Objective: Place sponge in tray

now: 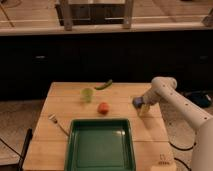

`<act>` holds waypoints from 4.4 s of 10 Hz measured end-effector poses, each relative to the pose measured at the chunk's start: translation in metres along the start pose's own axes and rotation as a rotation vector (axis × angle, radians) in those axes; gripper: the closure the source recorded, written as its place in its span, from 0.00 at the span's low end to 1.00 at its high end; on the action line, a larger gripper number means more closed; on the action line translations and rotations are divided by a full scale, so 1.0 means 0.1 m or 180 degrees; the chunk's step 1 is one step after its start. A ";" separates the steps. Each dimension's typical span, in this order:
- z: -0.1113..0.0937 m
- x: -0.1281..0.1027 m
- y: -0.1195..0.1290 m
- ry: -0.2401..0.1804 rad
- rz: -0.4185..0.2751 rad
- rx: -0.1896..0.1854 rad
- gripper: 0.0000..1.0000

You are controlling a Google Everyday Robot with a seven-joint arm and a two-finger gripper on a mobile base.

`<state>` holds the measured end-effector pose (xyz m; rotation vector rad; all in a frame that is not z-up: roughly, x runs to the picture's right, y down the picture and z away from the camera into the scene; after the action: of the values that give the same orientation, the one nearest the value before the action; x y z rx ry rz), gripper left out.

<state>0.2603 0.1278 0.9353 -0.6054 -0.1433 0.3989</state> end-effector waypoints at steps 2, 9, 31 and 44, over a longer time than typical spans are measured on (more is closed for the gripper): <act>0.01 0.00 0.00 -0.0007 0.0024 -0.0001 0.20; 0.04 0.02 0.01 -0.0014 0.0063 0.0000 0.20; 0.03 0.03 0.01 -0.0012 0.0062 -0.0002 0.20; -0.07 0.02 0.03 -0.0013 0.0058 -0.0022 1.00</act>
<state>0.2627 0.1275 0.9279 -0.6131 -0.1431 0.4174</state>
